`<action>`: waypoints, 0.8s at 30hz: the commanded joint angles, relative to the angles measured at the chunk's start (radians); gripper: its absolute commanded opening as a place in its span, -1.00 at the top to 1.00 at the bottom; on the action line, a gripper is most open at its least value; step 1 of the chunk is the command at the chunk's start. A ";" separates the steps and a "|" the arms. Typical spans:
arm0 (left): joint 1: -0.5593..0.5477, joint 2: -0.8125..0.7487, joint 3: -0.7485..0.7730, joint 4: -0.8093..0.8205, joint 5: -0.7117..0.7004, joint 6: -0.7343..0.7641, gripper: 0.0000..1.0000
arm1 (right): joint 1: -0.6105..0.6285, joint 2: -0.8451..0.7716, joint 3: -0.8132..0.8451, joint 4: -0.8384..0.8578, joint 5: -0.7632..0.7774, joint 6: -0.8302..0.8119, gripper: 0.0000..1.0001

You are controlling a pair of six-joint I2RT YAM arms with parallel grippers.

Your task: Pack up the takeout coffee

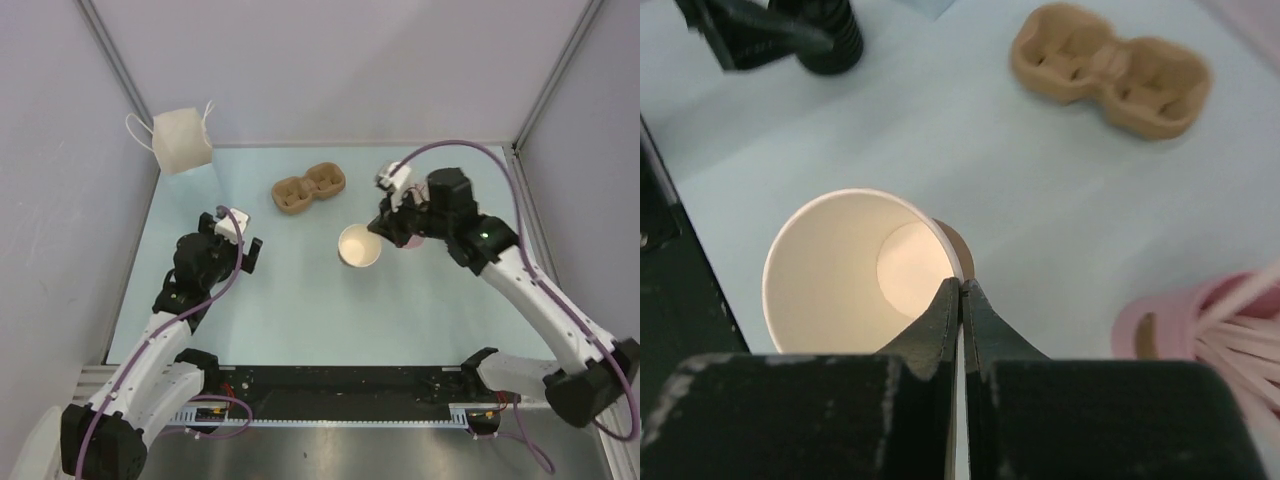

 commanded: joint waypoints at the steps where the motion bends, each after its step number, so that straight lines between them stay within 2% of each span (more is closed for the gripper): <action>1: 0.020 -0.008 -0.015 0.066 -0.043 -0.007 -0.99 | 0.097 0.124 0.015 0.033 0.043 -0.047 1.00; 8: 0.027 0.022 -0.015 0.081 -0.070 -0.001 -0.99 | 0.178 0.332 0.014 0.181 -0.018 -0.006 1.00; 13: 0.029 0.037 -0.018 0.090 -0.072 0.004 -0.99 | 0.212 0.440 0.003 0.213 -0.001 0.013 1.00; 24: 0.030 0.019 -0.027 0.098 -0.073 0.008 -0.99 | 0.256 0.518 -0.059 0.307 0.060 0.050 1.00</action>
